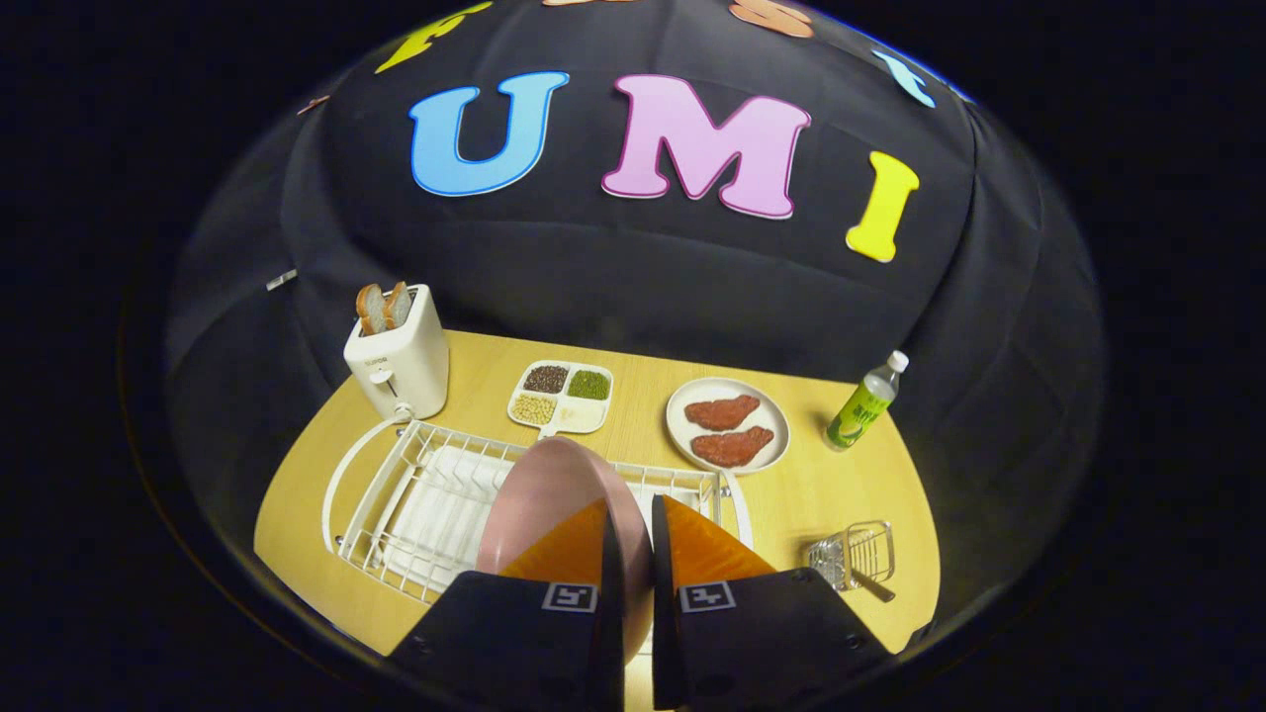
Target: Take the plate from the dish rack, then take the spoon from the basket and place it into the plate.
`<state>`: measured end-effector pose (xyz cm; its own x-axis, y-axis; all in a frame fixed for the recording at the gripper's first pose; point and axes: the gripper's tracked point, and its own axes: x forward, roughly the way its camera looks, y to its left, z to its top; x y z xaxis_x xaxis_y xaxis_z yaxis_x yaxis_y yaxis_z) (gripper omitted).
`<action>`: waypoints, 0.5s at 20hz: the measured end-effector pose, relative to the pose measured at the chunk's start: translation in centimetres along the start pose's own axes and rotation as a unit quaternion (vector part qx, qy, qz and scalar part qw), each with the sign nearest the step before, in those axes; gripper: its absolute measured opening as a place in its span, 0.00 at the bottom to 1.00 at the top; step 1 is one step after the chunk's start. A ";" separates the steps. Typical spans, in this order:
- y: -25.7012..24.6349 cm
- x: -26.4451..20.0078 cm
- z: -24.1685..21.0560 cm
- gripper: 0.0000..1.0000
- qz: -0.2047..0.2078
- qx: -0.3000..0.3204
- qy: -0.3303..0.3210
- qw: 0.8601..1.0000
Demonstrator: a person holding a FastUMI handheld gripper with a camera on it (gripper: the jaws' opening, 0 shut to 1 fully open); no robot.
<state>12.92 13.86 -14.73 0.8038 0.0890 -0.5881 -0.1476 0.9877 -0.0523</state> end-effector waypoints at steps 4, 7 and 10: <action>-2.5 -3.3 -2.7 0.15 0.040 0.043 0.018 0.998; -4.2 -5.9 -6.1 0.15 0.068 0.078 0.033 0.994; -4.6 -8.0 -10.7 0.15 0.105 0.125 0.063 0.985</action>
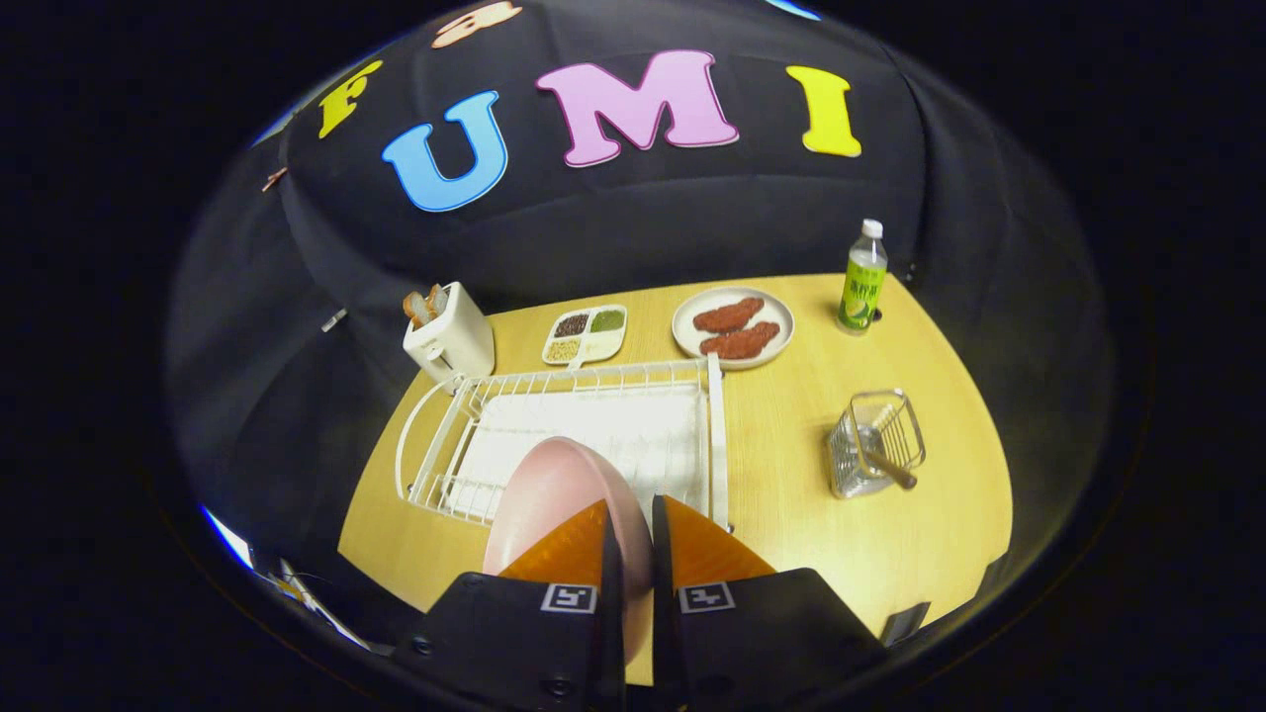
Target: Take the plate from the dish rack, then take the spoon from the basket and place it into the plate.
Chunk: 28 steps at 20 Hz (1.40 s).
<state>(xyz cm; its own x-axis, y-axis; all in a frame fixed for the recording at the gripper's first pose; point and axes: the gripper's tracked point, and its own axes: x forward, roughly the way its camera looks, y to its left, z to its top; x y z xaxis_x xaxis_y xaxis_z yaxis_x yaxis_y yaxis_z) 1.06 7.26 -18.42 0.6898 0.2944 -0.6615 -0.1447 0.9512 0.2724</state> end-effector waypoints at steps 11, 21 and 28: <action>-3.5 3.1 -11.3 0.15 0.023 0.075 0.048 0.996; -6.0 6.3 -14.0 0.19 0.016 0.096 0.085 0.992; -9.5 2.5 -9.2 0.67 0.047 0.046 0.020 0.998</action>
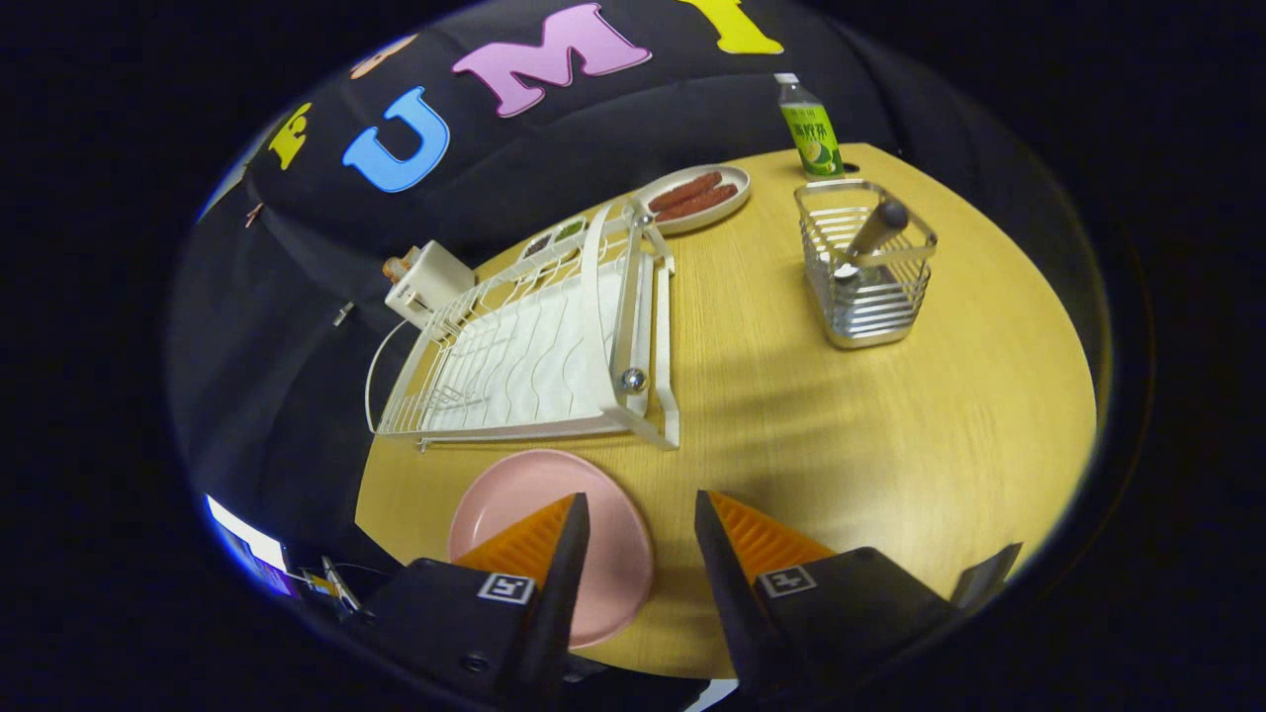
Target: Take the plate from the dish rack, then take the spoon from the basket and place it into the plate.
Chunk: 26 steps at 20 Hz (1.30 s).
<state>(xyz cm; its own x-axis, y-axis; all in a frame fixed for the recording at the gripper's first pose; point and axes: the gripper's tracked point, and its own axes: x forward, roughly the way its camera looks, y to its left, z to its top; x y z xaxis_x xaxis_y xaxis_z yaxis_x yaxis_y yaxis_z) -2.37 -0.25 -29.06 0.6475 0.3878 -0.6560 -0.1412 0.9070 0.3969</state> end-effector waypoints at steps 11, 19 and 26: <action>-11.1 -5.5 14.4 0.98 -0.070 -0.174 -0.218 0.958; -9.5 -2.5 15.2 0.99 -0.028 -0.264 -0.244 0.933; -8.9 0.7 14.1 0.98 -0.032 -0.311 -0.265 0.912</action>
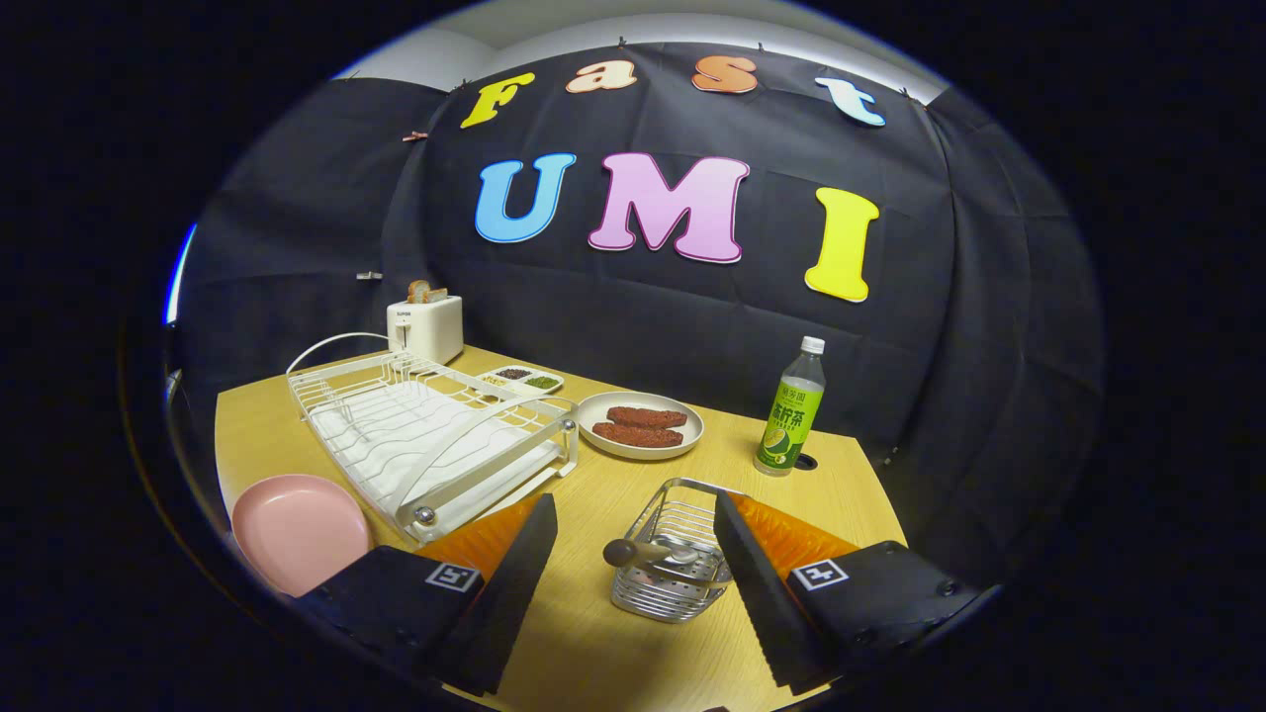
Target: Take the plate from the dish rack, then take the spoon from the basket and place it into the plate.
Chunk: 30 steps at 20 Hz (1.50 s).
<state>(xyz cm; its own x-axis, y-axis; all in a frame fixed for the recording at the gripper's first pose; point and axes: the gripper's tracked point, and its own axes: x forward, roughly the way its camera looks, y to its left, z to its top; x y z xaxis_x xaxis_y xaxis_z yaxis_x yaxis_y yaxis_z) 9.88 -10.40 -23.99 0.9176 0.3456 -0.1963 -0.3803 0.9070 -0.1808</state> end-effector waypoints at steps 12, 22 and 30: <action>0.0 1.1 0.5 0.30 -0.020 0.009 -0.024 0.999; -1.9 1.8 1.5 0.16 -0.033 0.033 -0.024 0.999; -4.6 1.4 5.5 0.14 -0.047 0.054 -0.028 0.997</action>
<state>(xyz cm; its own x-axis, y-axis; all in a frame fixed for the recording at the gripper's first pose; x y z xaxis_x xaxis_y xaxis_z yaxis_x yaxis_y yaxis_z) 13.56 -12.79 -18.18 0.9548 0.2679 -0.1291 -0.2803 0.9557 -0.0895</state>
